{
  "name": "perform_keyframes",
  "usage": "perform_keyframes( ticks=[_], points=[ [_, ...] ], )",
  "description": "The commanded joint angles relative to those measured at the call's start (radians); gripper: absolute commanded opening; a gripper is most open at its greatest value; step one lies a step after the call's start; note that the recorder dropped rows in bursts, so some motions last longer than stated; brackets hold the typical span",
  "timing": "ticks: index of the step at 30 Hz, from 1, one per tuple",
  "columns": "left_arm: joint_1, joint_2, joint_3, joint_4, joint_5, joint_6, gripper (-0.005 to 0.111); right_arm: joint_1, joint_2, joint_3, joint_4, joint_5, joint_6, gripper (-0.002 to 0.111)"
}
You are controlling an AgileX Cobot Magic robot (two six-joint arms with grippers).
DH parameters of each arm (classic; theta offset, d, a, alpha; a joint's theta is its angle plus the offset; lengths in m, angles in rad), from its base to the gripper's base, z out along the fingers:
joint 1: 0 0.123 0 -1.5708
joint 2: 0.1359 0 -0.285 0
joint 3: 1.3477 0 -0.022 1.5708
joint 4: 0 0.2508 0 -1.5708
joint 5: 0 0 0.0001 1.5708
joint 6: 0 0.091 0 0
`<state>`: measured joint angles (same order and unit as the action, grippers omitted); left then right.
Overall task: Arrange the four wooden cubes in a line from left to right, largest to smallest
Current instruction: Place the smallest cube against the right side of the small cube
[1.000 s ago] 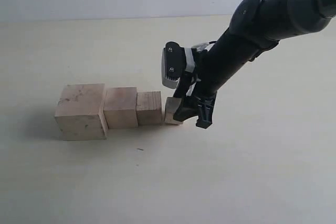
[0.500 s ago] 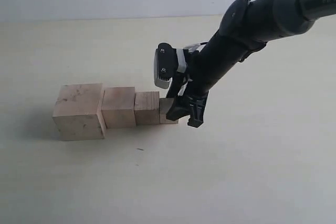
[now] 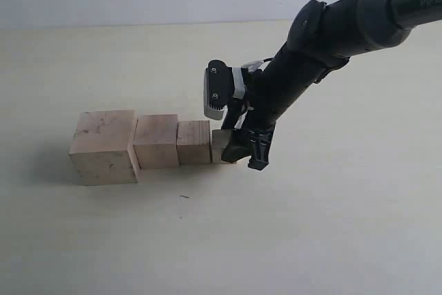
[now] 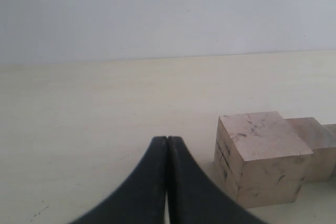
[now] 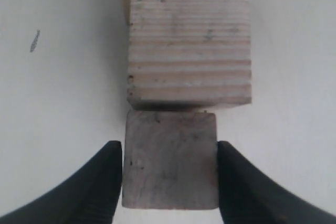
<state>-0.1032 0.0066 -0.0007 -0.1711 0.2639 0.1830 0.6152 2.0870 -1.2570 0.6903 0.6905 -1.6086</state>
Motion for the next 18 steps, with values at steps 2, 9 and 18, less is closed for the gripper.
perform_keyframes(
  ticks=[2, 9, 18],
  points=[
    [0.002, -0.007, 0.001, -0.009, -0.003, -0.003, 0.000, 0.002, 0.006, 0.000, 0.026, -0.008, -0.006, 0.064],
    [0.002, -0.007, 0.001, -0.009, -0.003, -0.003, 0.000, 0.002, -0.010, -0.007, 0.021, -0.008, -0.004, 0.075],
    [0.002, -0.007, 0.001, -0.009, -0.003, -0.003, 0.000, 0.002, -0.231, -0.007, -0.052, -0.053, 0.276, 0.074]
  ],
)
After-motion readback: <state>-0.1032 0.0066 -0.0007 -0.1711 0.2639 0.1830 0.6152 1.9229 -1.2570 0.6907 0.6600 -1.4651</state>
